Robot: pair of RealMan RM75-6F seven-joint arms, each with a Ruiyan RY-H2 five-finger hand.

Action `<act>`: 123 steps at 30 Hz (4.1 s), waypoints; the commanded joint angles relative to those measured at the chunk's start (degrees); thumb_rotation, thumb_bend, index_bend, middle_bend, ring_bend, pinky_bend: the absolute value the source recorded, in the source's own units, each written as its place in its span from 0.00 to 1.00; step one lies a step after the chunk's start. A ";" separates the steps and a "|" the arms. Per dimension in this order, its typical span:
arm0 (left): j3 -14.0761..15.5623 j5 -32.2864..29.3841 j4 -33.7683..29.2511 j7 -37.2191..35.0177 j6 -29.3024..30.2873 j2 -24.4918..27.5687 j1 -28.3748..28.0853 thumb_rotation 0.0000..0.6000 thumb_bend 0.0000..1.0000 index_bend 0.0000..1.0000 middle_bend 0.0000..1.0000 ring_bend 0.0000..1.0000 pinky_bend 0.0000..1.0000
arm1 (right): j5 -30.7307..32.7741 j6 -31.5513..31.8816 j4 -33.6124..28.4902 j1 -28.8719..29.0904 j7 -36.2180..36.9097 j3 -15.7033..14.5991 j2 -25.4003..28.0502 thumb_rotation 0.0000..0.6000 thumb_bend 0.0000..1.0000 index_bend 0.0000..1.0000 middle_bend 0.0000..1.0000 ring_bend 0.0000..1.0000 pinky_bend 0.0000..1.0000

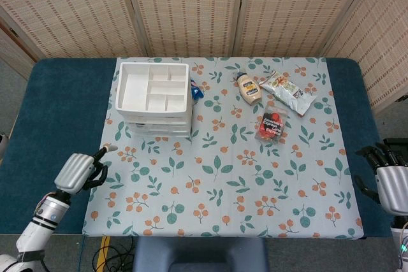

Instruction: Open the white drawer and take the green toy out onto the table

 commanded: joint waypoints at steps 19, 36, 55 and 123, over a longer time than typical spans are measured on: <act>-3.06 -7.82 12.61 -19.10 -11.41 -15.87 -9.95 1.00 0.68 0.12 0.96 1.00 1.00 | 1.16 -0.52 -1.18 0.49 -1.72 0.41 0.47 1.00 0.32 0.28 0.28 0.20 0.30; -6.03 -14.99 17.10 -23.31 -13.98 -24.96 -12.08 1.00 0.68 0.13 0.96 1.00 1.00 | 1.24 -0.21 -1.88 0.67 -2.10 0.69 1.14 1.00 0.32 0.28 0.28 0.20 0.30; -9.22 -19.94 21.08 -26.19 -15.59 -29.32 -12.23 1.00 0.68 0.13 0.96 1.00 1.00 | 1.56 0.74 -1.37 0.17 -1.44 0.81 1.06 1.00 0.32 0.28 0.28 0.20 0.30; -11.84 -16.87 27.85 -38.45 -16.75 -33.81 -13.80 1.00 0.68 0.26 0.96 1.00 1.00 | 2.78 0.77 -0.64 -0.52 -0.82 0.84 0.73 1.00 0.33 0.28 0.28 0.20 0.30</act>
